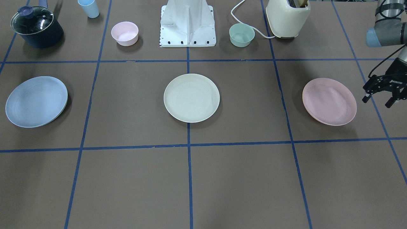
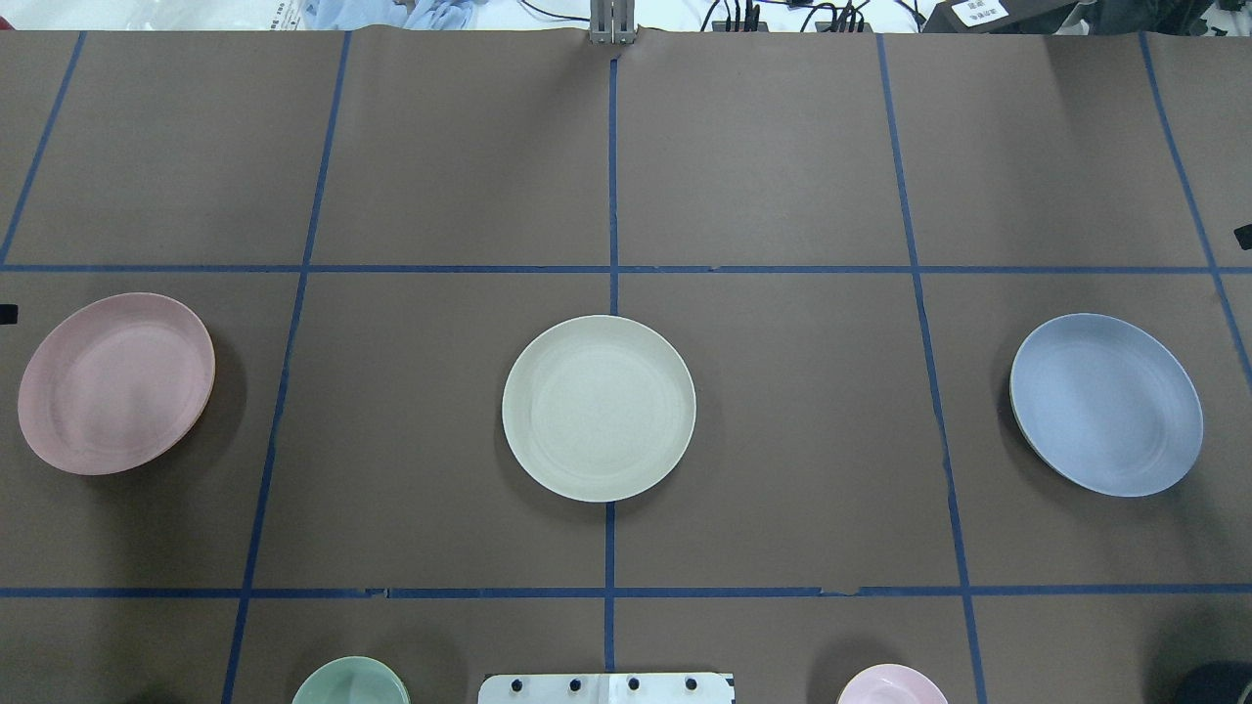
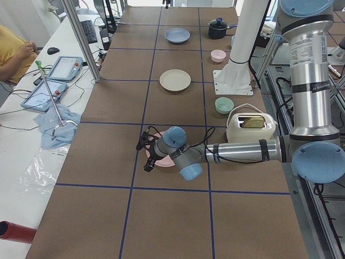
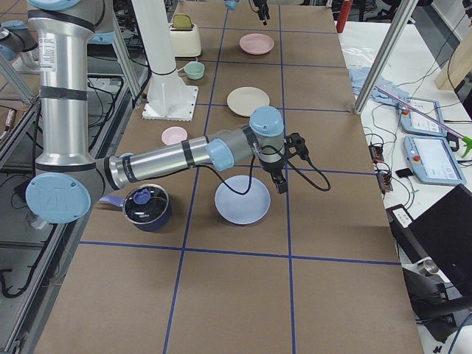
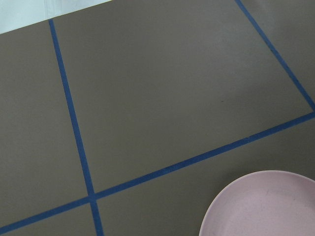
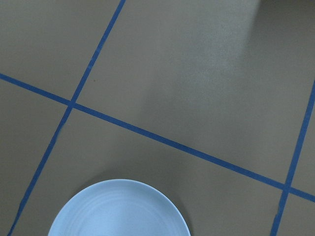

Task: Stack three plates with pink and blue
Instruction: 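Reach the left gripper to the pink plate's rim and grasp it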

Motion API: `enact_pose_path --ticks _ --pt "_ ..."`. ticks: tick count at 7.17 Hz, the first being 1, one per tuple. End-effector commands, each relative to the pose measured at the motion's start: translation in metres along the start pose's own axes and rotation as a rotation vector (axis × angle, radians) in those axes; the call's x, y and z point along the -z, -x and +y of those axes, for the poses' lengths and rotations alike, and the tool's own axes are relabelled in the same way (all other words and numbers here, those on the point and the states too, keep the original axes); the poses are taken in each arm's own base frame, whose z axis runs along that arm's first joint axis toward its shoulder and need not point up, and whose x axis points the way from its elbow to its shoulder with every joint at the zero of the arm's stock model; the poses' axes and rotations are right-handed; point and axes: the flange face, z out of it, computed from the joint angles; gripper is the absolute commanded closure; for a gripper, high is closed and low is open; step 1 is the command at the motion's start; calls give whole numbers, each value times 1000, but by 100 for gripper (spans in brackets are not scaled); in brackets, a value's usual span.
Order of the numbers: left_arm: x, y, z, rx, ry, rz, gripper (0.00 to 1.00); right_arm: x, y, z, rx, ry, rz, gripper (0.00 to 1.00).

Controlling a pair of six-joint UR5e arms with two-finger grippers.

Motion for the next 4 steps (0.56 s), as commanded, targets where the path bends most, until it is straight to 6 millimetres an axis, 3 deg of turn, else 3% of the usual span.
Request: enact_pose_path --ticks 1,2,3,4 --pt "-30 -6 31 10 16 -15 8 0 0 2 -2 1 -1 0" --pt "-33 -6 37 1 18 -4 13 -1 0 3 -1 2 -1 0" --pt "-38 -12 42 -10 33 4 24 -1 -1 3 -3 3 -1 0" --pt "-42 -17 46 -19 45 12 46 -1 -1 3 -3 3 -1 0"
